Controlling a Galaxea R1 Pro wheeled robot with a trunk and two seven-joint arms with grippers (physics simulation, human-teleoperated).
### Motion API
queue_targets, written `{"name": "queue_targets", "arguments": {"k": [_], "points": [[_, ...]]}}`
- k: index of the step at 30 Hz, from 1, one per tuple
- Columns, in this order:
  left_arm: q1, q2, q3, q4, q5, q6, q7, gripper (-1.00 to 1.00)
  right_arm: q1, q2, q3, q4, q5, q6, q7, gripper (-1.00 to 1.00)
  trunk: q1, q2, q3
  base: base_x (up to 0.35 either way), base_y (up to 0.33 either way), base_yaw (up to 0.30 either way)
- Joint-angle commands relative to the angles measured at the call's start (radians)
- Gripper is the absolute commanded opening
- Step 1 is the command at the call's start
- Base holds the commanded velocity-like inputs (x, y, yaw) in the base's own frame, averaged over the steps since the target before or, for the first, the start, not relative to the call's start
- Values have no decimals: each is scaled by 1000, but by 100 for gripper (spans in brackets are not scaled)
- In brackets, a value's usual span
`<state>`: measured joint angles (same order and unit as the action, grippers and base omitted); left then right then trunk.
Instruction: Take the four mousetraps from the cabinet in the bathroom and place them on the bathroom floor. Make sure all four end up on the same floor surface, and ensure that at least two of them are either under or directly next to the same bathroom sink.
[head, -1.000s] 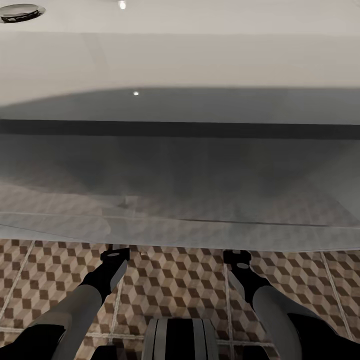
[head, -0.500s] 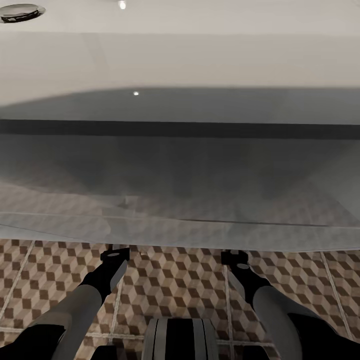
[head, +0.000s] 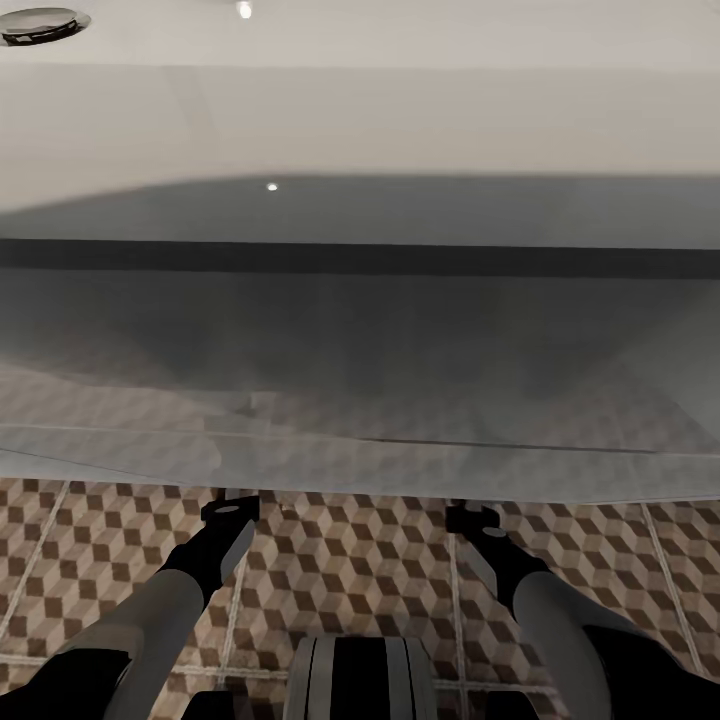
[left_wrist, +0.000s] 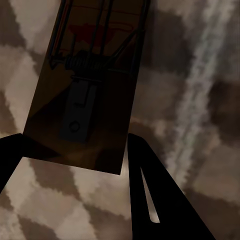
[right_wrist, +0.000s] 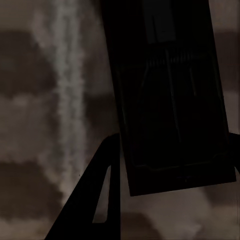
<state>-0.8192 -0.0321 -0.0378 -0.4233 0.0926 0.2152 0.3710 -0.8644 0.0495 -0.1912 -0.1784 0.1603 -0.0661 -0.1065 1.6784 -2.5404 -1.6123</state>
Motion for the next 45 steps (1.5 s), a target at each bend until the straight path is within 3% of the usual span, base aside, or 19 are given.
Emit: {"name": "queue_targets", "arguments": {"k": [1, 27, 35, 45], "points": [[0, 0, -5, -2, 10, 6, 5, -100, -1, -2, -9, 1, 7, -2, -1, -100, 0, 0, -1, 0, 0, 0], [0, 1, -5, -2, 10, 6, 5, -100, -1, -10, -11, 0, 2, 49, -2, -100, 0, 0, -1, 0, 0, 0], [0, 0, -6, 2, 8, -71, 5, -100, -1, -9, -11, 0, 1, 50, -2, -100, 0, 0, -1, 0, 0, 0], [0, 0, -7, 3, 9, -83, 4, -100, -1, -8, -11, 0, 1, 49, -2, -100, 0, 0, -1, 0, 0, 0]]}}
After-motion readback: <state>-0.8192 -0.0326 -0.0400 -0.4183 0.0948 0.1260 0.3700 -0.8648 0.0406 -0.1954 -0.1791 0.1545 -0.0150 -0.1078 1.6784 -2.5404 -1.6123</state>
